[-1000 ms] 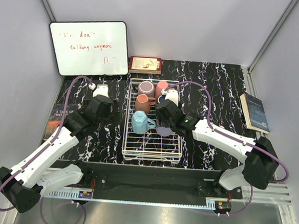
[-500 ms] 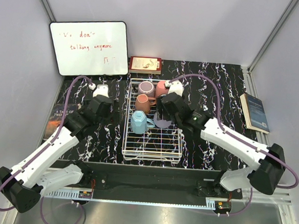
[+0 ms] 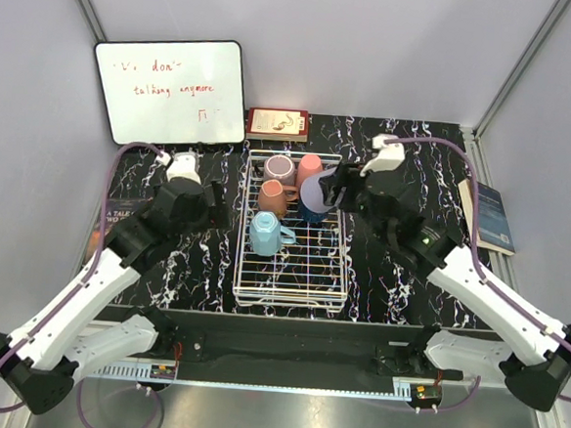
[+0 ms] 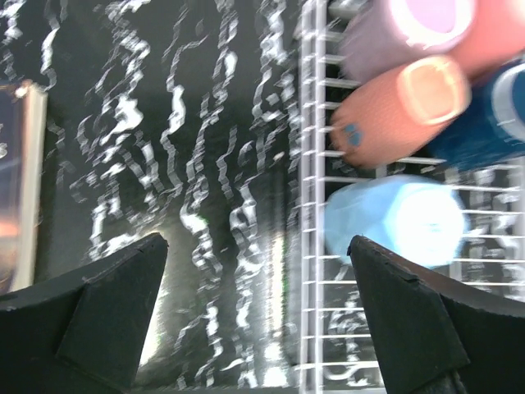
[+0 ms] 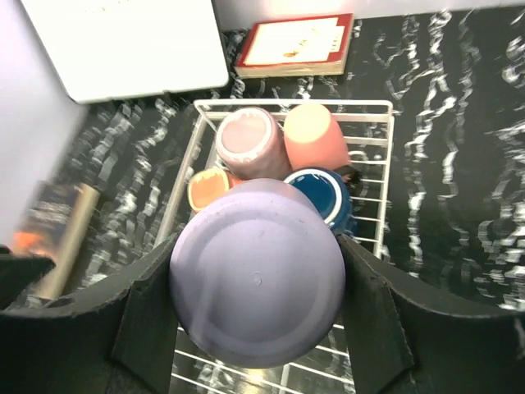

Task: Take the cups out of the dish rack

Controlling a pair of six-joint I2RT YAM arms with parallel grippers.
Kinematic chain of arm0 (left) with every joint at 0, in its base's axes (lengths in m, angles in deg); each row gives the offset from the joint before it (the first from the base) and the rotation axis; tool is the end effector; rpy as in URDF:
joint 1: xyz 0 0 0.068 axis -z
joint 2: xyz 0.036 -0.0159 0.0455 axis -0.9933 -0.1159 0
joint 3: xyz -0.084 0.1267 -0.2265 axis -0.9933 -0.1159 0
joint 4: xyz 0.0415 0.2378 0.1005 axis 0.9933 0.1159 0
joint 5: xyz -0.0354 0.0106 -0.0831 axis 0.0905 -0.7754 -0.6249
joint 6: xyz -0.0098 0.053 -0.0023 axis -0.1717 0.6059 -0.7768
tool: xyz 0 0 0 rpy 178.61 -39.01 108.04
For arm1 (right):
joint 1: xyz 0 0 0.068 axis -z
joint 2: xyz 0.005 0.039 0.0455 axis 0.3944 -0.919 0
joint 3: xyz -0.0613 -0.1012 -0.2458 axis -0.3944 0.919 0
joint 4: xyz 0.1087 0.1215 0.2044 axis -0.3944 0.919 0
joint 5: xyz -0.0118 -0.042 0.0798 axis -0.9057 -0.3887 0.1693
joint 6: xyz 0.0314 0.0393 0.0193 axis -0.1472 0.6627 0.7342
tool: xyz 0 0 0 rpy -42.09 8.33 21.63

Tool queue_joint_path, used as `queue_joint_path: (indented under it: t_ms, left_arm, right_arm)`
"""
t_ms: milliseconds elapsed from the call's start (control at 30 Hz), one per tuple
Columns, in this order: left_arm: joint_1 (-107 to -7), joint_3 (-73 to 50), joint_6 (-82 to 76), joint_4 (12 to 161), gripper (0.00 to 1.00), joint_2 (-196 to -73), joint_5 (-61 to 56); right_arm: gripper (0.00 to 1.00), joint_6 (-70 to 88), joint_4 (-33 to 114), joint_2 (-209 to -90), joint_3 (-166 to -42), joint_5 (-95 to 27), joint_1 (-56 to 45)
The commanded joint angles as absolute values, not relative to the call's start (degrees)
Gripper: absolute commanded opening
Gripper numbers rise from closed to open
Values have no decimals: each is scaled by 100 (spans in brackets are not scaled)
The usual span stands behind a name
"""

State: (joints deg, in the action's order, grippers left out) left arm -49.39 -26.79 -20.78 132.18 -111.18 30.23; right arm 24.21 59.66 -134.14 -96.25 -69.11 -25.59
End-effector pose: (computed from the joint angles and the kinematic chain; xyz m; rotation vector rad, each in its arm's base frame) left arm 0.1574 -0.0882 0.3353 -0.1436 2.1771 -0.1478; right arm 0.1794 0.1801 0.3929 -0.1051 1.8560 0.4196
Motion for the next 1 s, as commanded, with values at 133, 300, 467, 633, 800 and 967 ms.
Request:
queue_joint_path:
  t_ms: [133, 300, 467, 633, 800, 967]
  left_arm:
    - [-4916, -3073, -2435, 11179, 99, -10148, 1650]
    - [-4916, -3513, -2734, 10142, 99, -9910, 753]
    - [-4916, -4039, -3024, 9324, 99, -9620, 330]
    - [-4916, -4418, -3297, 8444, 99, -9374, 181]
    - [-4907, -4524, -3455, 8101, 97, -9374, 110]
    - [-4916, -4542, -3560, 7812, 92, -9488, -127]
  right_arm:
    - [0, 4000, 3546, -13084, -8540, -4205, -1641]
    - [0, 4736, 2418, -13181, -8136, -3131, -1536]
    - [0, 5405, 1196, -13208, -7749, -2383, -1431]
    - [0, 5960, 283, -13392, -7397, -2022, -1378]
    - [0, 6259, -123, -13550, -7177, -1873, -1378]
    - [0, 6373, -317, -13700, -7194, -1715, -1386]
